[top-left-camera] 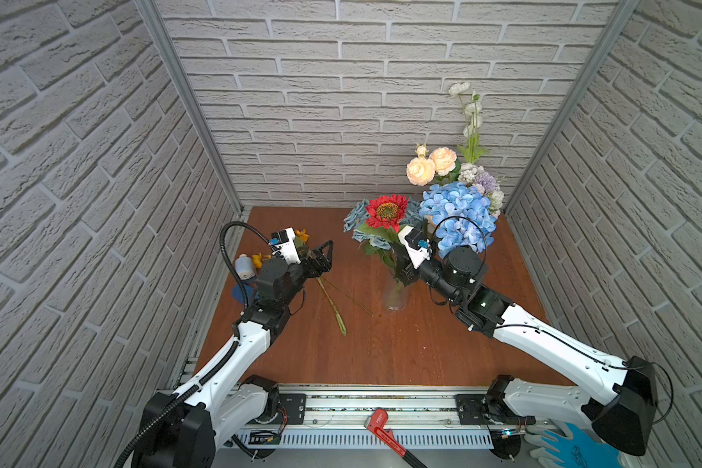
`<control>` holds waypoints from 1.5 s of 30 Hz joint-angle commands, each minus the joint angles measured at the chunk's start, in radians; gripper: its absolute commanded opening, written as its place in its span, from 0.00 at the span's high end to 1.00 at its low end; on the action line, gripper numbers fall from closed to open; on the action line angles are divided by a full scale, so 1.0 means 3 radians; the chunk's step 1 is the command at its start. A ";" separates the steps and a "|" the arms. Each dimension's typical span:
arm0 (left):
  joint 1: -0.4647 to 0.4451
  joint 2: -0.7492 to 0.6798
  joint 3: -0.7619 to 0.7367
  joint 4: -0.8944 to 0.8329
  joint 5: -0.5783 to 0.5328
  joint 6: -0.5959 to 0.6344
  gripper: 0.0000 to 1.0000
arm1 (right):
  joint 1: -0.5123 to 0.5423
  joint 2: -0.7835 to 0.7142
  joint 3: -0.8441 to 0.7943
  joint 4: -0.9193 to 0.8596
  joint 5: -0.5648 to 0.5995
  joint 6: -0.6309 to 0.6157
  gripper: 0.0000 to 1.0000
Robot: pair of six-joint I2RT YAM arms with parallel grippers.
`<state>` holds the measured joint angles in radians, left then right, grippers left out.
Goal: Arrange the flowers into the vase
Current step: 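Lower the red gerbera into the glass vase with the right gripper while the left withdraws, then push the gerbera down among the vase stems and open the right gripper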
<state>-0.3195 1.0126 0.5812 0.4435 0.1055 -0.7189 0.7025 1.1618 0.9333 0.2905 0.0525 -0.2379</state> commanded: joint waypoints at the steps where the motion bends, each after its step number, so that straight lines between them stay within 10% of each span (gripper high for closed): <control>1: 0.0027 0.0020 -0.0057 0.0029 -0.0122 -0.0022 0.02 | -0.0063 0.0006 -0.0114 0.0495 0.0049 0.0093 0.94; 16: 0.0093 0.0092 -0.0154 -0.0293 -0.0300 -0.0169 0.02 | -0.0107 -0.0083 -0.0560 0.0321 0.0146 0.0591 0.91; 45: 0.0093 0.0357 -0.0031 -0.0871 -0.0535 -0.0370 0.02 | -0.0107 -0.0494 -0.0133 -0.1373 -0.0168 0.0767 0.46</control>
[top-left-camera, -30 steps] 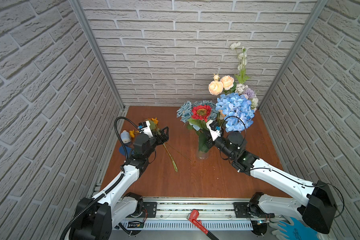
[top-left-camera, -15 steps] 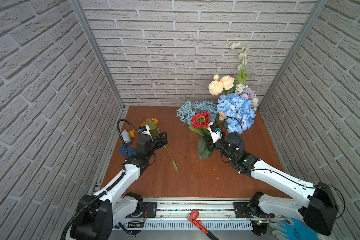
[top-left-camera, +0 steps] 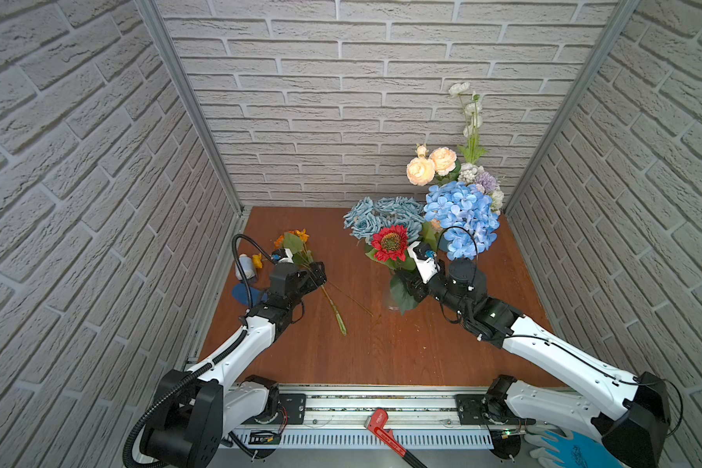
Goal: Arrange the flowers into the vase
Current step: 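Push the gerbera down among the vase stems and open the right gripper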
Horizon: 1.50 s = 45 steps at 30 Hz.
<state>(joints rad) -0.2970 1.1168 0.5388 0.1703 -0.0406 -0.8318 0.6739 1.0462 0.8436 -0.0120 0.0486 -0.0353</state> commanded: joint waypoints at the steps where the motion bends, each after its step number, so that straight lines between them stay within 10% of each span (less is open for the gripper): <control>1: 0.0016 0.0005 0.0122 0.0036 -0.0042 0.0006 0.02 | -0.0012 -0.0129 0.0209 -0.0469 -0.0178 0.0119 0.46; 25: 0.0018 0.0048 0.0134 0.0246 0.0120 -0.0007 0.02 | 0.0060 0.0124 0.0551 -0.0103 -0.0126 -0.0007 0.70; 30: 0.0018 0.0070 0.0142 0.0270 0.0144 -0.0009 0.02 | 0.0060 0.0209 0.0509 -0.0134 -0.0014 -0.0084 0.93; 45: 0.0018 0.0129 0.0106 0.0282 0.0115 -0.0030 0.02 | 0.0060 0.0357 0.0176 -0.0333 0.0211 0.0046 0.93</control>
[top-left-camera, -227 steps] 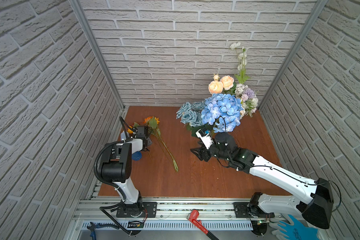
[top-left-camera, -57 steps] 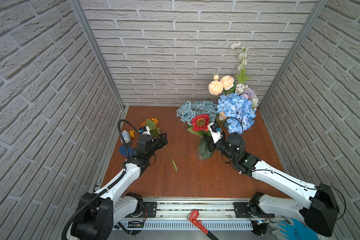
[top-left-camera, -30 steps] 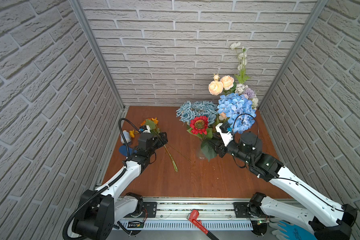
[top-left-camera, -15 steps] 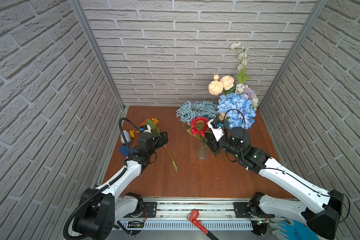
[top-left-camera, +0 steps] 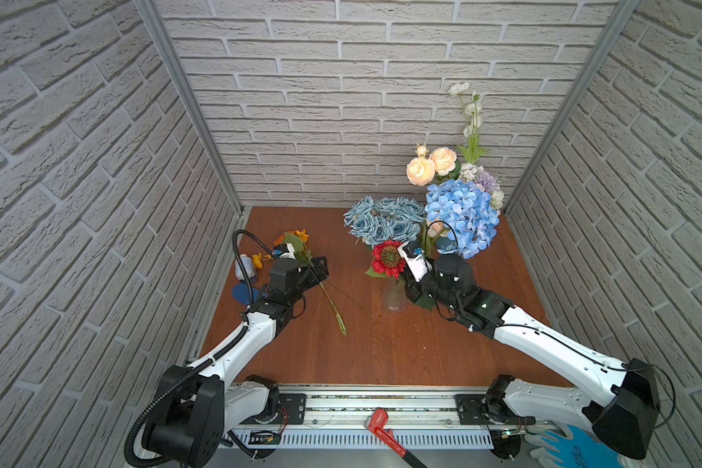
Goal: Arrange the flowers into the vase
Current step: 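Push the gerbera down among the vase stems and open the right gripper, then move the right gripper down to the yellow flower stems and grasp one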
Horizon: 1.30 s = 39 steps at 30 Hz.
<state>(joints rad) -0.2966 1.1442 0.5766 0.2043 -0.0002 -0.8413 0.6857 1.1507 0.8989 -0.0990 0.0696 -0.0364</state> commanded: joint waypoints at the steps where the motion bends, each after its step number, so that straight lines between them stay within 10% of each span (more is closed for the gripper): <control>1: 0.0014 0.0042 -0.0008 0.0156 -0.0019 0.0010 0.02 | 0.0020 -0.0007 0.0022 -0.0079 0.0136 0.0057 0.92; 9: 0.0124 -0.0041 0.0021 -0.0060 -0.0266 0.0004 0.02 | 0.0028 -0.0211 0.0299 -0.0630 -0.0204 0.0290 0.57; 22: 0.0683 -0.0104 -0.0029 0.0035 -0.0131 -0.0187 0.02 | 0.0340 -0.0526 0.0385 -0.0989 -0.0754 0.0593 0.52; 39: 0.1045 -0.0436 -0.0122 -0.0143 0.0213 -0.0171 0.02 | 0.0927 0.1253 0.1121 -0.0791 -0.0671 0.0296 0.61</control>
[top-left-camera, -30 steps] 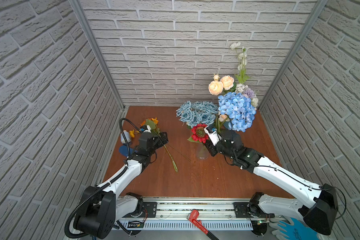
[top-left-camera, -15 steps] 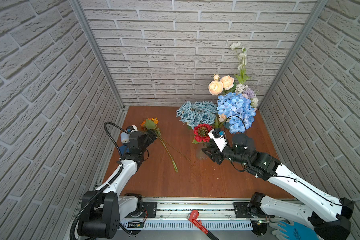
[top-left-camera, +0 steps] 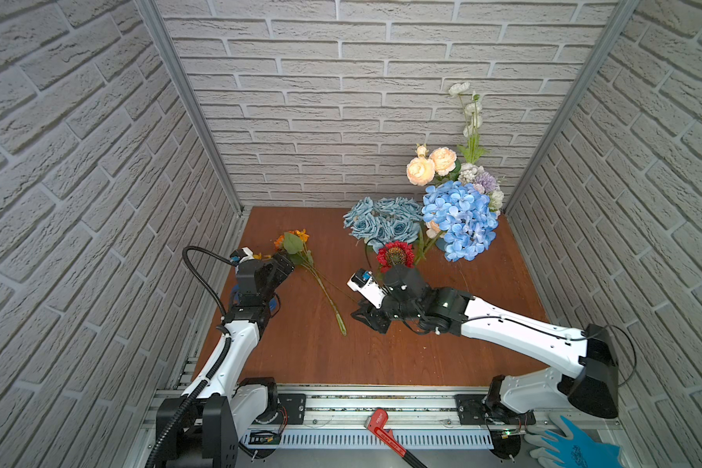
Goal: Arrange the flowers into the vase
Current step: 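Move the right gripper down to the yellow flower stems and grasp one, then lift the yellow flower stem off the table with the right gripper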
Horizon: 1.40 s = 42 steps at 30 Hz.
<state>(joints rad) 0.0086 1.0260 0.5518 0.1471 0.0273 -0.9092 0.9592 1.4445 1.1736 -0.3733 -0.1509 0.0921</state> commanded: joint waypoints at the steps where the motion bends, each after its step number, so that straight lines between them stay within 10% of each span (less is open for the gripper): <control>1: 0.0033 -0.0028 -0.0048 0.0069 0.0159 0.0051 0.02 | 0.0010 0.0413 0.0295 0.0089 0.0153 -0.0137 0.61; 17: 0.0065 -0.0015 -0.0126 0.0092 0.0138 0.0111 0.02 | -0.0045 0.2313 0.1744 -0.0456 0.0717 0.0010 0.55; 42: 0.0080 -0.0340 -0.0069 -0.0049 0.0169 0.0047 0.02 | -0.0047 0.2852 0.2010 -0.0138 0.0993 0.0708 0.75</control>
<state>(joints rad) 0.0261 0.9741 0.5213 0.1299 0.0834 -0.8951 0.9463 2.2910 1.7523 -0.4458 0.1562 0.2699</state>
